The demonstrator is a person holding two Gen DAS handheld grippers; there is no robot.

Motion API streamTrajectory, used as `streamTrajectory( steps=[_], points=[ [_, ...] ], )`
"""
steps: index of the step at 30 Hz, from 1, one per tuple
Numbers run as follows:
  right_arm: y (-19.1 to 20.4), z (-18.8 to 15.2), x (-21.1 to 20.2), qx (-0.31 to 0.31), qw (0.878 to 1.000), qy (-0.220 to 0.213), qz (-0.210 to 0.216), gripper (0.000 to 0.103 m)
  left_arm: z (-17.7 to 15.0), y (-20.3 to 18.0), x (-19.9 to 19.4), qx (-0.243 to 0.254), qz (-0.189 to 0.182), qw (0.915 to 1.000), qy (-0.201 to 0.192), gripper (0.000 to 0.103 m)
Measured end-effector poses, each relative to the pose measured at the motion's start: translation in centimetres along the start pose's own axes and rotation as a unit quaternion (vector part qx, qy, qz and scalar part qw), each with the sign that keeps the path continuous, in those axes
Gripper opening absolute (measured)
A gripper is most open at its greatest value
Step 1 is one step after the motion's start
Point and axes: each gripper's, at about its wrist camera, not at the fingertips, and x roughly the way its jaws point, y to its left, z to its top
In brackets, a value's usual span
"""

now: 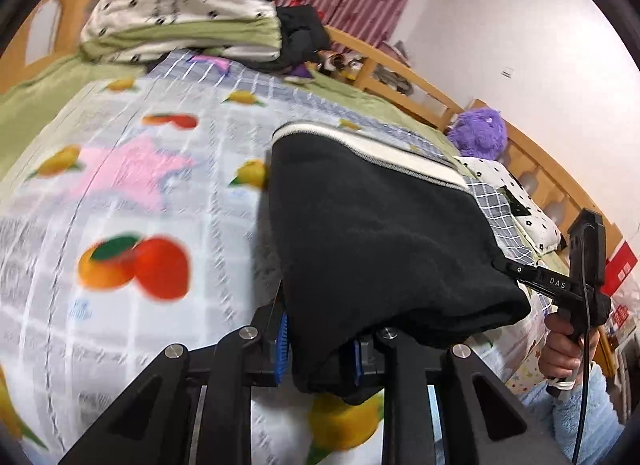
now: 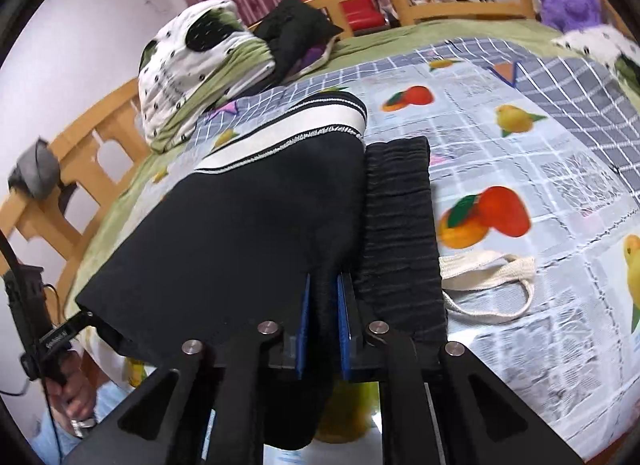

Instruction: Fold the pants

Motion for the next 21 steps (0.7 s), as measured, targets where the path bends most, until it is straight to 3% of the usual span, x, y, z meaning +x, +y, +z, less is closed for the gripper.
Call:
streamTrajectory(
  steps=[11, 13, 15, 21],
  points=[
    [1.6, -0.4, 0.4, -0.008, 0.998, -0.035, -0.045, 0.021, -1.0, 0.7, 1.3, -0.046, 0.03, 0.9976, 0.042, 0.027],
    [2.1, -0.5, 0.5, -0.016, 0.998, -0.039, -0.055, 0.027, -1.0, 0.8, 1.4, -0.05, 0.03, 0.9973, 0.045, 0.027],
    [2.5, -0.4, 0.7, -0.023, 0.998, -0.032, -0.058, 0.033, -1.0, 0.9, 1.3, -0.053, 0.03, 0.9972, 0.044, 0.028],
    [2.1, 0.1, 1.1, -0.009, 0.999, -0.005, -0.051, 0.034, -1.1, 0.7, 1.4, -0.055, 0.034, 0.9967, 0.049, 0.028]
  ],
)
